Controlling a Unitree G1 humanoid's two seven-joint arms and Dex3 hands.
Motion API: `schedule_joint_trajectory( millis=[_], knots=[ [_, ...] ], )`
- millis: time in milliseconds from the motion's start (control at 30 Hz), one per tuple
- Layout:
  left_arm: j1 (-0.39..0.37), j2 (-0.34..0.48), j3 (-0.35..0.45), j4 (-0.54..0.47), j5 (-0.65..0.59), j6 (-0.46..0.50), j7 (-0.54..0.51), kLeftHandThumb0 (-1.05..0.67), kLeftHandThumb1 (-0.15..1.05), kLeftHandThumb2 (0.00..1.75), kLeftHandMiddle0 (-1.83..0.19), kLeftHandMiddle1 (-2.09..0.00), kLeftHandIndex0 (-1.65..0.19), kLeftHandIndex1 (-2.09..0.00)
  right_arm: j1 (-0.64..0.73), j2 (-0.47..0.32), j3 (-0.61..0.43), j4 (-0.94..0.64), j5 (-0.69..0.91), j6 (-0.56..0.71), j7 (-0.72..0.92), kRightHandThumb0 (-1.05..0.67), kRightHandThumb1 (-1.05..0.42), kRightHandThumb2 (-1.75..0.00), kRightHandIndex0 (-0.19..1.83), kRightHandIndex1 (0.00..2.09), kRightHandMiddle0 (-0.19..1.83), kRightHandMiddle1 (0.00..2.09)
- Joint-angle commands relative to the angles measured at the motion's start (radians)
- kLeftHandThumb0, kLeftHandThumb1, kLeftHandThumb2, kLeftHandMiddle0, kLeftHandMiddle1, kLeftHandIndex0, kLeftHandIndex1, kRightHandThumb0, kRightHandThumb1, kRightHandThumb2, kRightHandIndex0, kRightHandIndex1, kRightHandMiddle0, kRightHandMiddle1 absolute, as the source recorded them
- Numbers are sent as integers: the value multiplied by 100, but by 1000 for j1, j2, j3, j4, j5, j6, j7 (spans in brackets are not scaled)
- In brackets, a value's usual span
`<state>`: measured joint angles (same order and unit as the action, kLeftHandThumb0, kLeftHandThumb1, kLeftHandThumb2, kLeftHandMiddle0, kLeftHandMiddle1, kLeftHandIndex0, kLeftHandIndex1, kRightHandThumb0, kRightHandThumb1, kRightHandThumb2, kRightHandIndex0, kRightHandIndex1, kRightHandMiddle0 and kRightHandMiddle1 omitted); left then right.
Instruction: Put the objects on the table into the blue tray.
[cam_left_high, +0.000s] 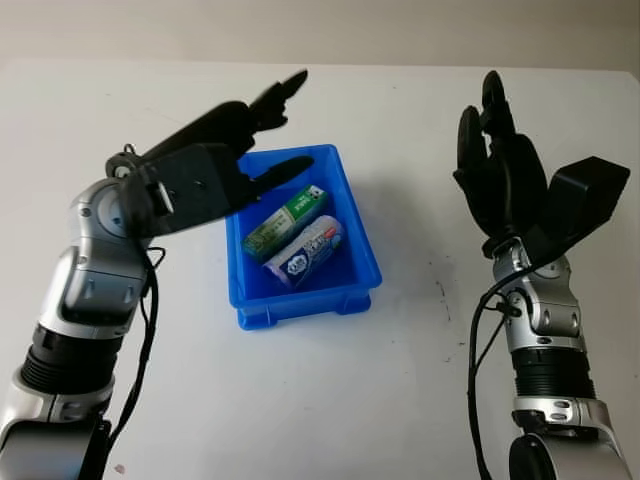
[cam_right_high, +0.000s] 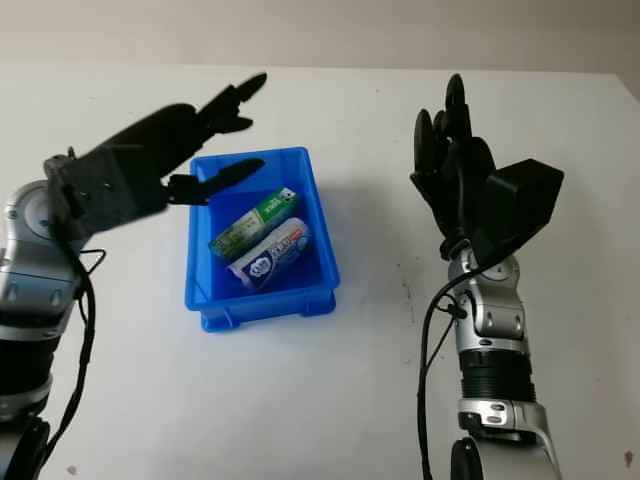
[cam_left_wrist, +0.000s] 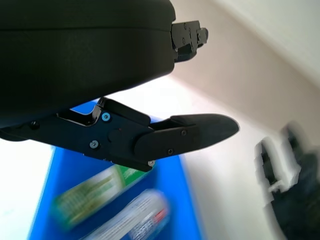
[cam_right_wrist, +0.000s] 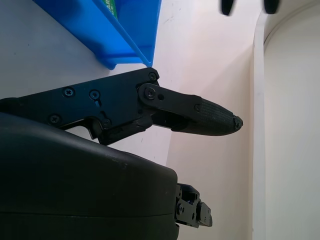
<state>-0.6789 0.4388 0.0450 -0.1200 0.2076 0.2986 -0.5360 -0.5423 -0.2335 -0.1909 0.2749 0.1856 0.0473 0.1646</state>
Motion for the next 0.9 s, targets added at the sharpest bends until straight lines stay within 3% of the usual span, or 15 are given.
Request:
schedule_joint_trajectory(
  millis=[0, 100, 300, 533, 867],
  knots=[
    [-29, -43, 71, 23, -89, 26, 38, -65, 105, 55, 13, -6, 12, -6, -5, 3, 1, -8, 1, -11, 2, -61, -105, -64, -19, 0, -19, 0],
    [-41, -101, 160, 74, -213, 44, 131, -66, 105, 52, 15, -4, 15, -4, -7, 11, 3, -14, 3, -5, -5, -62, -105, -64, -19, 0, -19, 0],
    [-29, -175, 296, 221, -359, -70, 323, -69, 105, 56, 19, -1, 19, -1, -10, 9, 20, -15, -10, -14, 5, -66, -105, -66, -19, 0, -19, 0],
    [28, -163, 354, 399, -407, -208, 399, -69, 105, 63, 19, -1, 19, 0, -30, 14, 26, -11, -24, -11, -13, -69, -105, -71, -19, 0, -19, 0],
    [74, -179, 330, 575, -427, -376, 388, -75, 105, 61, 19, 0, 19, 0, -61, 32, 24, 68, -21, -60, -13, -71, -105, -72, -19, 0, -19, 0]
  ],
)
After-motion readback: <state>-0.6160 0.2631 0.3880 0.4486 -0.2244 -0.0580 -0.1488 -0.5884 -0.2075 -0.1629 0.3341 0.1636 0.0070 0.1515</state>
